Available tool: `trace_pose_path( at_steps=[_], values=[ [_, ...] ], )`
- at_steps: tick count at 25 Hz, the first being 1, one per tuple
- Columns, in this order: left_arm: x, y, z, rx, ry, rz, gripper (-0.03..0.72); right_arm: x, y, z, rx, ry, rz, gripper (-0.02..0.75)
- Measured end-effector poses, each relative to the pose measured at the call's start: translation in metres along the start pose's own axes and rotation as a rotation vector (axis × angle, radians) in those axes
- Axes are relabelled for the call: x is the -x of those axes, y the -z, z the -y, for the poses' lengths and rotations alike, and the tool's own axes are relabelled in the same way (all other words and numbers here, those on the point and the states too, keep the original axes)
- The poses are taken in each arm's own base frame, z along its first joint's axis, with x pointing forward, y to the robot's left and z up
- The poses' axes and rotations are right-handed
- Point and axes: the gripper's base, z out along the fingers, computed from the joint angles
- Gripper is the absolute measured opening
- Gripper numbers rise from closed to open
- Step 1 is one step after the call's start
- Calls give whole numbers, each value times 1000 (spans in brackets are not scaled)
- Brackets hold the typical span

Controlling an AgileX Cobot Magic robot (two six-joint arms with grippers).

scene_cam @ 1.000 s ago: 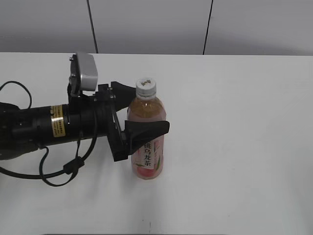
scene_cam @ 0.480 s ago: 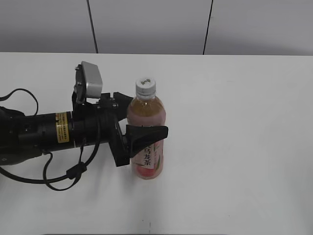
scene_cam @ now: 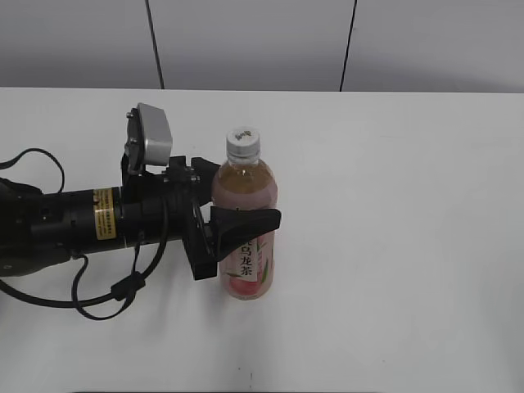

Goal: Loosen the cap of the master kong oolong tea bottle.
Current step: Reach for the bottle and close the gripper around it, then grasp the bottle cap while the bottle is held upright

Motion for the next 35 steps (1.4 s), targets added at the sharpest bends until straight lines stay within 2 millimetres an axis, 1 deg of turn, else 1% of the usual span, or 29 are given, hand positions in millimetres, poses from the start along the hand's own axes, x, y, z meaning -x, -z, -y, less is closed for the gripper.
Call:
trace_pose_path(
  at_steps=[10,21,23,25,27,29,32,35],
  values=[
    [0,0,0,0,-1,0,454,0,0,0,0,0,0,524],
    [0,0,1,-8,-40,-1,454,0,0,0,2,-1,1,524],
    [0,0,1,-9,-42,-2,454,0,0,0,1,-1,4,518],
    [0,0,1,-9,-43,-2,454,6,-2,1,1,2,-5,494],
    [0,0,1,-9,-44,-2,454,22,-11,4,1,27,-23,465],
    [0,0,1,-9,-45,-2,454,39,-25,7,15,54,-50,444],
    [0,0,1,-10,-46,-2,454,65,-55,10,77,59,-94,434],
    [0,0,1,-10,-46,-1,454,92,-90,14,143,99,-149,430]
  ],
)
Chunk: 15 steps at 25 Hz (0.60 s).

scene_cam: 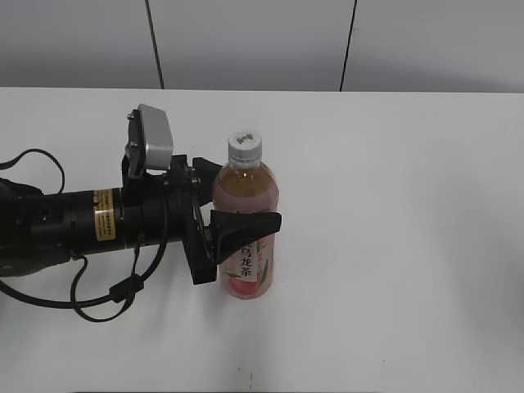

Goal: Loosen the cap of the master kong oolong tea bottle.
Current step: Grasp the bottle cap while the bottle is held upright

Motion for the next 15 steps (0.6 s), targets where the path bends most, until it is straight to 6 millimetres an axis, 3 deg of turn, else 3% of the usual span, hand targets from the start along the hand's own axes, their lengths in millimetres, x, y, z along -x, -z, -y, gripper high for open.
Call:
trace_pose_path(
  at_steps=[6,10,15],
  values=[
    [0,0,0,-1,0,2,454,76,-51,20,186,0,-119,430],
    [0,0,0,2,1,3,454,113,-81,24,340,-11,-222,430],
    [0,0,0,5,2,4,454,155,-115,1,396,124,-316,430]
  ],
)
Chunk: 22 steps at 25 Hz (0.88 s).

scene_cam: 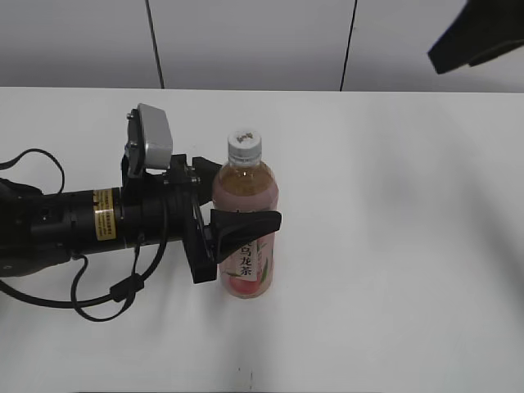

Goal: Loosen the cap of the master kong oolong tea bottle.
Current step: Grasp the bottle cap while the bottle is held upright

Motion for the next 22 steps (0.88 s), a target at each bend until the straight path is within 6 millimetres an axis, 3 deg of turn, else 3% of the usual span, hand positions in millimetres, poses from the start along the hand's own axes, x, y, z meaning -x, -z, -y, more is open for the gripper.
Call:
trace_pose_path(
  at_steps=[5,9,15,22],
  values=[
    [0,0,0,1,0,0,454,58,-33,-29,15,148,-41,430],
    [0,0,0,3,1,1,454,83,-59,-62,0,252,-62,429],
    [0,0,0,4,1,0,454,83,-80,-113,36,250,-111,429],
    [0,0,0,5,1,0,454,72,-93,-130,48,21,-173,429]
  ],
)
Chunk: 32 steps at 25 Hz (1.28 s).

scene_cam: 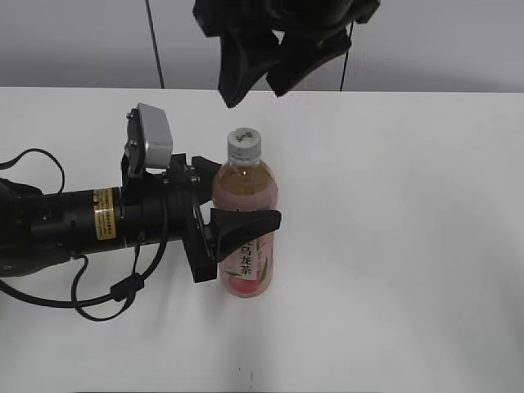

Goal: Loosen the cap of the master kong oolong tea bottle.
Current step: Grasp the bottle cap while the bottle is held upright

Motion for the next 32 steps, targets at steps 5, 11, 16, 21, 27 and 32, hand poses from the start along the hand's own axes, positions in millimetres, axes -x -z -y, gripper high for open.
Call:
trace_pose_path(
  at_steps=[5,11,16,21,27,32],
  values=[
    [0,0,0,0,0,0,454,-11,-16,0,18,-42,-66,429],
    [0,0,0,0,0,0,454,-12,-28,2,18,-53,-100,429],
    [0,0,0,0,0,0,454,-10,-41,3,36,-77,-125,429],
    [0,0,0,0,0,0,454,-2,-36,1,40,-129,-94,429],
    [0,0,0,0,-1,0,454,-2,-37,0,37,-151,-98,429],
    [0,0,0,0,-1,0,454,-4,-44,-8,10,-112,-115,429]
  ],
)
